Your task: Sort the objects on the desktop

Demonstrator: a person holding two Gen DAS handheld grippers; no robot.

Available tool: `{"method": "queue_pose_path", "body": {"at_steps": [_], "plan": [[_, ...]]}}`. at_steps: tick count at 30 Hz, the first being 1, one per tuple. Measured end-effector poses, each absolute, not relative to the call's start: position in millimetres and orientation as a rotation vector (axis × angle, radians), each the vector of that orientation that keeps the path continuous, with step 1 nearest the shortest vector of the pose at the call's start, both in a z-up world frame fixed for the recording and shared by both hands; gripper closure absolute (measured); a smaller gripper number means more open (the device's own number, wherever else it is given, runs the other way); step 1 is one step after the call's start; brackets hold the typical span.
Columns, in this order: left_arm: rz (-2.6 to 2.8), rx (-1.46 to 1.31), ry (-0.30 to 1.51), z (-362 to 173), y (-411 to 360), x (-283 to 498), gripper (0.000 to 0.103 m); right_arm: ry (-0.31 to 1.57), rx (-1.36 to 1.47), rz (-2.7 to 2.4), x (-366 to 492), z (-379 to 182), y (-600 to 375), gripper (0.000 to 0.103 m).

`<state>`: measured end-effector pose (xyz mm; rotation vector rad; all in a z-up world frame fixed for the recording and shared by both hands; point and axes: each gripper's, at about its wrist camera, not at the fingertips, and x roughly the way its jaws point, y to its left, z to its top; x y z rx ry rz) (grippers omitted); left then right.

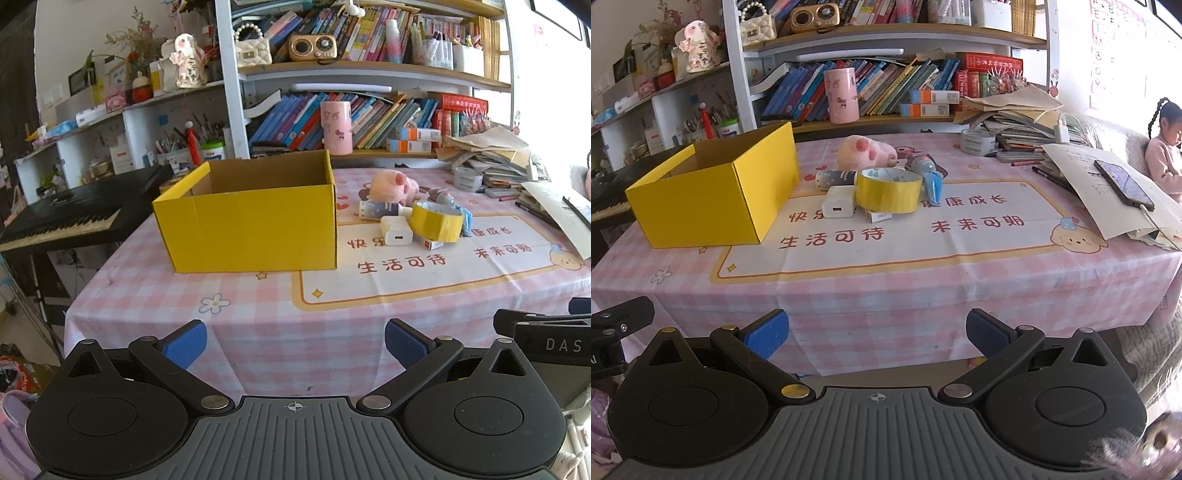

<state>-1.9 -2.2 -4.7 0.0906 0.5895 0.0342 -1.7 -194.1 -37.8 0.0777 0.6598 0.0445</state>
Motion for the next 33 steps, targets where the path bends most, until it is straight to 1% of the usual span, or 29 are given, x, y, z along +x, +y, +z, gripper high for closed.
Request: {"method": "queue_pose_path", "body": {"at_steps": [11,25,33], "plan": [[-0.023,0.089,0.563,-3.3,-6.4,-4.3,0.0,0.656,0.075,0.031,-2.4,-36.4,-197.5,0.0],[-0.062,0.032,0.599,-10.8,-0.5,-1.4,0.0,0.67,0.024,0.004,0.0,-37.1,-191.5,0.0],[-0.064,0.017,0.585,-9.5,4.1,0.5,0.0,0.626,-0.024,0.027,-0.6,-29.9,-182.0,0.0]]}}
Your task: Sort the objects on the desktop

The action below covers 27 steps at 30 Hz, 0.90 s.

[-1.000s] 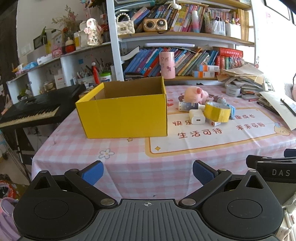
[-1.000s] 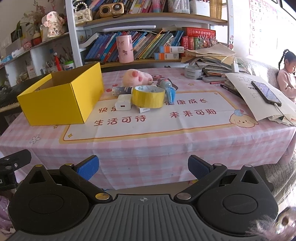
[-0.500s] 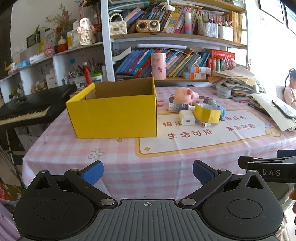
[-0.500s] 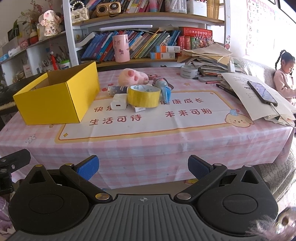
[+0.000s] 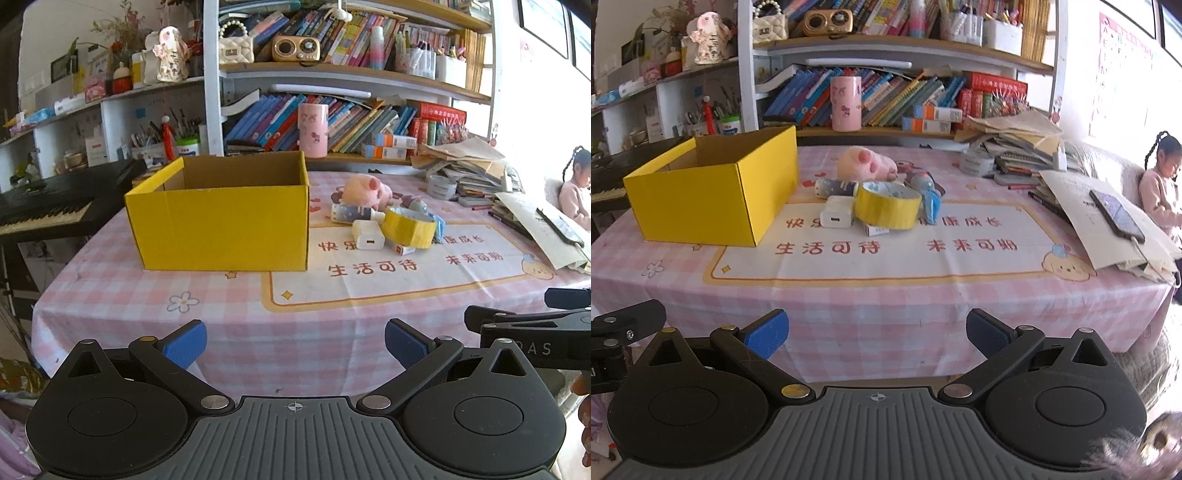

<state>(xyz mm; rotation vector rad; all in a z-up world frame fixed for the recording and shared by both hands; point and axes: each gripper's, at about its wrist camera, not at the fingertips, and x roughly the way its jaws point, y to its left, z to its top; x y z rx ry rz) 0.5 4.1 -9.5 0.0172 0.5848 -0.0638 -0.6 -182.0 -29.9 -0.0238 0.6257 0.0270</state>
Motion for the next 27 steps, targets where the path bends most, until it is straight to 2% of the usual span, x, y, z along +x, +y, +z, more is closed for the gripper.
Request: {"method": "queue_pose_path", "body": {"at_steps": [27], "plan": [[-0.059,0.022,0.628,-14.8,5.8,14.2,0.0,0.663,-0.028,0.033,12.6,-36.0,-179.3,0.0]]}}
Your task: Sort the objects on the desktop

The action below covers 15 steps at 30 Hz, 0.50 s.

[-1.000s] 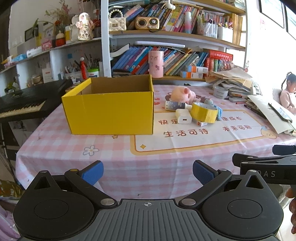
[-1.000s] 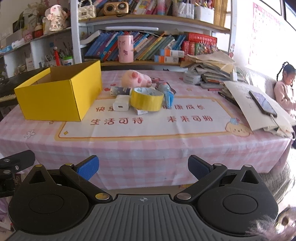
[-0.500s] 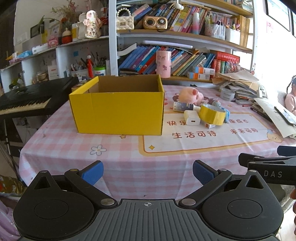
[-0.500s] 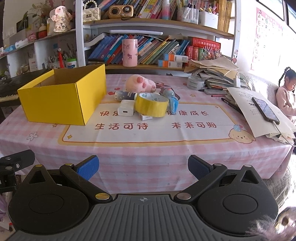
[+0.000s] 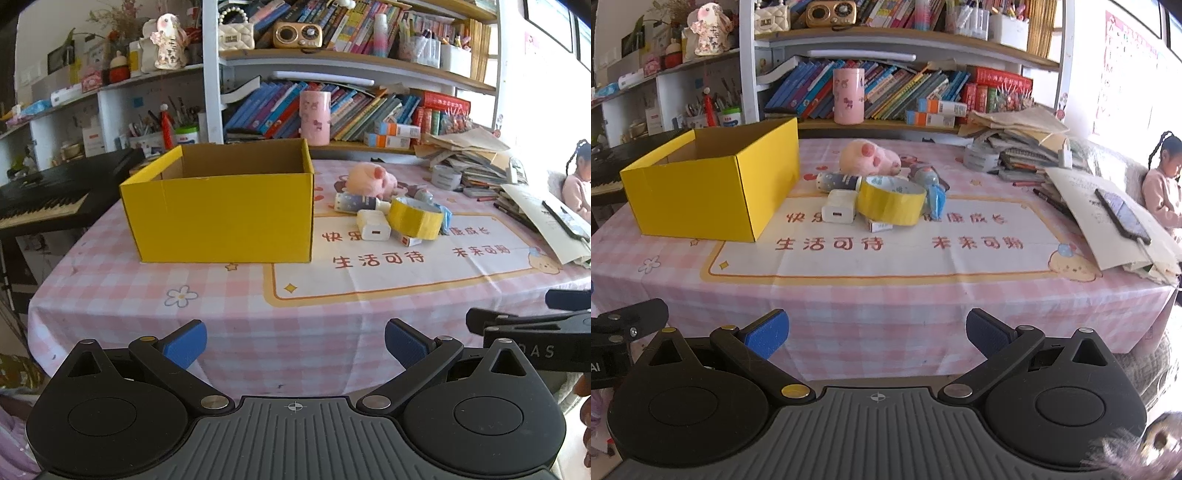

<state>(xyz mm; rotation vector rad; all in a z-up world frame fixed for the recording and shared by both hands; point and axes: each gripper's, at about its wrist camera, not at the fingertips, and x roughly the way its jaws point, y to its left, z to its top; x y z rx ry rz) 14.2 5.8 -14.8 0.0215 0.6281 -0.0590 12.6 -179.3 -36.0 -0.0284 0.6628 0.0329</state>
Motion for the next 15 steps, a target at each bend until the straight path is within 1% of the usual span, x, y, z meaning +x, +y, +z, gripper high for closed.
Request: {"method": "queue_pose_path", "body": {"at_steps": [6,15], "plan": [[-0.022,0.022,0.642,-16.2,10.2,14.8,0.0,0.689,-0.022,0.068,16.1,-42.2,-175.0,0.0],[0.038,0.047,0.623,-9.9,14.7,10.9,0.0,0.652,-0.047,0.142,11.0,-37.0,-164.0,0.0]]}}
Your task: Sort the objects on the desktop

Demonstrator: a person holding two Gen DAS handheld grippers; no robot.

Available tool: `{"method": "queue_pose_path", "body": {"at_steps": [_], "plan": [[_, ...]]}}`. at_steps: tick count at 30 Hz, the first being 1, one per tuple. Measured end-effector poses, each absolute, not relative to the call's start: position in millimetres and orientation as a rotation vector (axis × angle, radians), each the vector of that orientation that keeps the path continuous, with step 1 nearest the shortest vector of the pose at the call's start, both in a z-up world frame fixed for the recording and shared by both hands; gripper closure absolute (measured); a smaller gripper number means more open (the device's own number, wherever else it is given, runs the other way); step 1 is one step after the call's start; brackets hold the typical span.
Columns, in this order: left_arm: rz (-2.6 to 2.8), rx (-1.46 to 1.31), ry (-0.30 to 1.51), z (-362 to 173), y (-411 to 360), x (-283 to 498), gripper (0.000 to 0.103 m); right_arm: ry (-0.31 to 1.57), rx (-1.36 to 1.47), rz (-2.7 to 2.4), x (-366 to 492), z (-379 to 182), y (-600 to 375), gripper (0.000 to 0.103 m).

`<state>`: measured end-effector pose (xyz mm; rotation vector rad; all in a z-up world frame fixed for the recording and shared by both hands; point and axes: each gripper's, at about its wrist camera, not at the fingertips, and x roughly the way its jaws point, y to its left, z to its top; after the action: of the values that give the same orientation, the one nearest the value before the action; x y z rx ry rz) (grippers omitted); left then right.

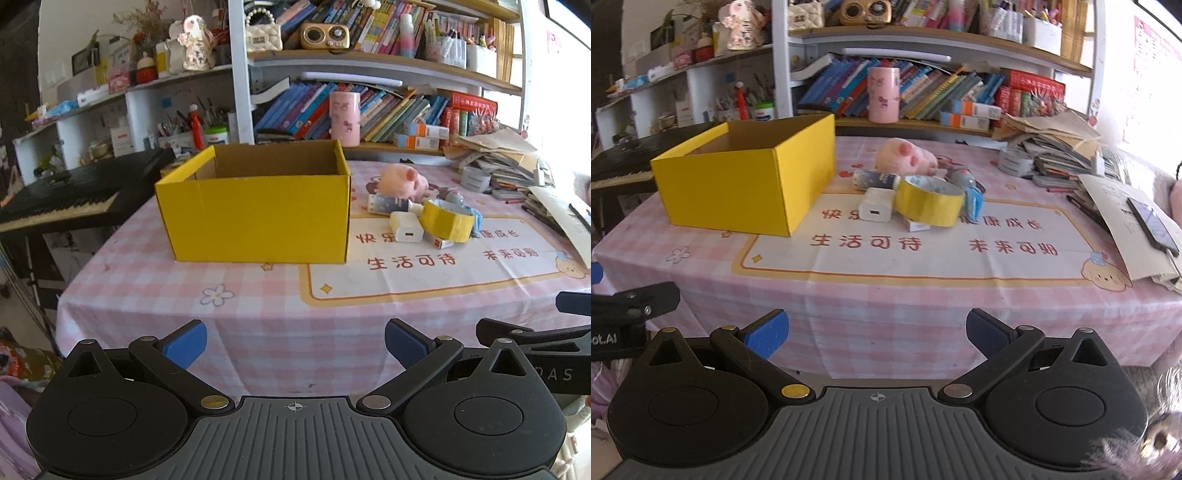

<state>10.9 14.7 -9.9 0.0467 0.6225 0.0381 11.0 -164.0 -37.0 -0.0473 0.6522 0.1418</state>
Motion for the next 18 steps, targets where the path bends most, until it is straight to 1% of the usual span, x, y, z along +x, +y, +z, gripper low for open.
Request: {"method": "queue_pose_path", "body": {"at_steps": [7,18], "plan": [[0.022,0.113,0.586,-3.3,4.9,6.8,0.0,0.638,-0.017,0.149,10.3,-34.9,-166.7,0.0],[-0.018,0.117,0.589,-5.7,-4.5,9.1,0.0,0.654,0.033,0.098,10.8,-39.0,-183.8,0.0]]}}
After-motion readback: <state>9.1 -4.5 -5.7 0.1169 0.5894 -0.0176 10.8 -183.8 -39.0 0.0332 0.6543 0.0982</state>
